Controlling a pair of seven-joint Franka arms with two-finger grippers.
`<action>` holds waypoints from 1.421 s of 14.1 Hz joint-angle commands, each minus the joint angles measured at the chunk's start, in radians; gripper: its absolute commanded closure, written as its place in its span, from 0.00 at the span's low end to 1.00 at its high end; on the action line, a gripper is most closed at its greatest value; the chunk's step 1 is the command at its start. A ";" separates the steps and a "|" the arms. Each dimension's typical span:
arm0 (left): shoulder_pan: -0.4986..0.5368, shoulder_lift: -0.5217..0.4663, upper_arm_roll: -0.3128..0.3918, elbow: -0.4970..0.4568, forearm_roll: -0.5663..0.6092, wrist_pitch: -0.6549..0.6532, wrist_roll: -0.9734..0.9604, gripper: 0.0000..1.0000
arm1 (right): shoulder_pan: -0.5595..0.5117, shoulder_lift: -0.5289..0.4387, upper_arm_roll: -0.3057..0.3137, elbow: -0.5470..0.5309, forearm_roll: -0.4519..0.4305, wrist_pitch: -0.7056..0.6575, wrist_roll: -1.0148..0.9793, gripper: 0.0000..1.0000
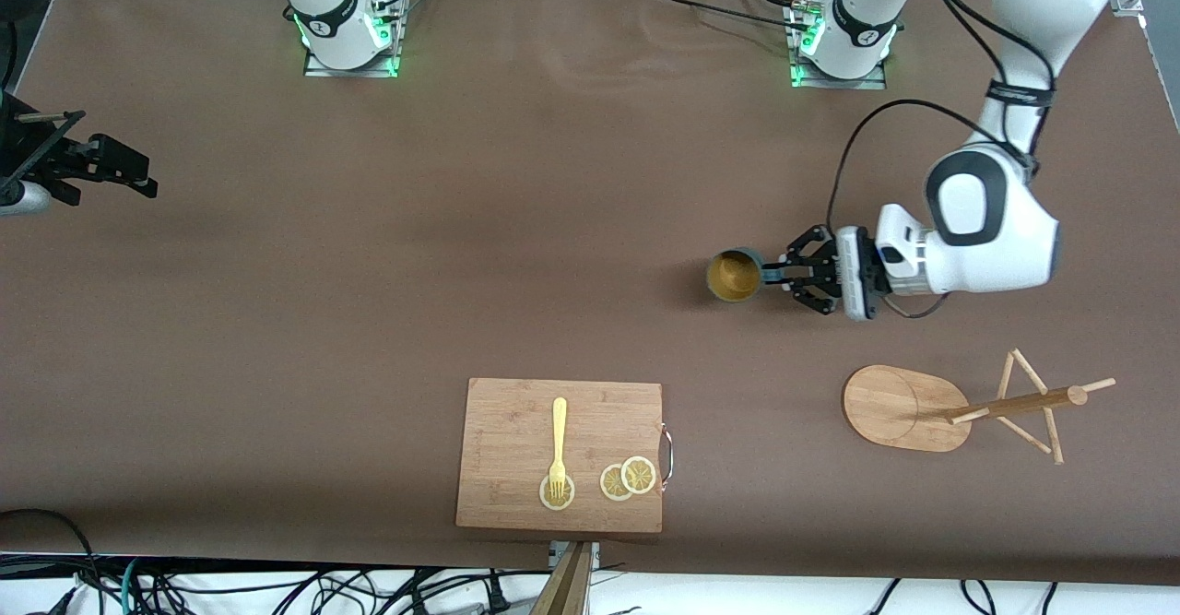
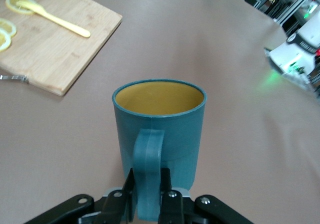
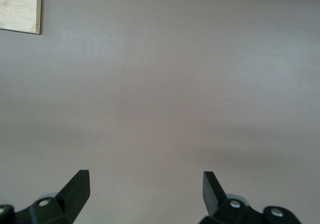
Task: Pass cup and hang on rack
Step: 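Lift the mug with the left gripper toward the wooden rack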
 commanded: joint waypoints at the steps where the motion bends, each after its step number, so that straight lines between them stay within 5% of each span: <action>1: 0.004 -0.039 0.063 0.066 0.072 -0.165 -0.215 1.00 | -0.002 0.002 0.001 0.014 0.003 -0.006 0.014 0.00; 8: 0.038 -0.084 0.267 0.129 0.046 -0.452 -0.559 1.00 | -0.002 0.002 0.001 0.014 0.003 -0.006 0.014 0.00; 13: 0.081 -0.084 0.366 0.132 -0.084 -0.565 -0.706 1.00 | -0.002 0.002 0.001 0.014 0.004 -0.006 0.014 0.00; 20: 0.189 -0.075 0.375 0.121 -0.276 -0.572 -1.022 1.00 | -0.002 0.002 0.001 0.014 0.004 -0.006 0.014 0.00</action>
